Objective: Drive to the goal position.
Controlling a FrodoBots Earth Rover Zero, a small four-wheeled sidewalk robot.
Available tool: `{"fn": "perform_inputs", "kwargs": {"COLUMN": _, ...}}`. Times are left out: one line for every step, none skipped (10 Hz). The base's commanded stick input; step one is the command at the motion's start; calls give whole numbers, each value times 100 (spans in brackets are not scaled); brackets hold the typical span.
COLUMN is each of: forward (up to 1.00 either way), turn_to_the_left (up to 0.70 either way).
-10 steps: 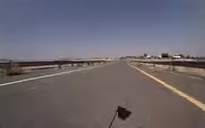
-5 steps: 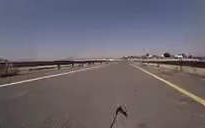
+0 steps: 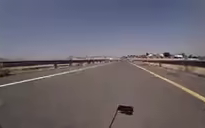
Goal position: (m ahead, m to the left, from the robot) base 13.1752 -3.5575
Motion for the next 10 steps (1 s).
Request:
{"fn": "perform_inputs", "kwargs": {"forward": 100, "turn_to_the_left": -1}}
{"fn": "perform_inputs", "kwargs": {"forward": 100, "turn_to_the_left": -1}}
{"fn": "perform_inputs", "kwargs": {"forward": 100, "turn_to_the_left": -1}}
{"fn": "perform_inputs", "kwargs": {"forward": 100, "turn_to_the_left": -1}}
{"fn": "perform_inputs", "kwargs": {"forward": 100, "turn_to_the_left": -1}}
{"fn": "perform_inputs", "kwargs": {"forward": 100, "turn_to_the_left": -1}}
{"fn": "perform_inputs", "kwargs": {"forward": 100, "turn_to_the_left": -1}}
{"fn": "perform_inputs", "kwargs": {"forward": 100, "turn_to_the_left": -1}}
{"fn": "perform_inputs", "kwargs": {"forward": 100, "turn_to_the_left": -1}}
{"fn": "perform_inputs", "kwargs": {"forward": 100, "turn_to_the_left": -1}}
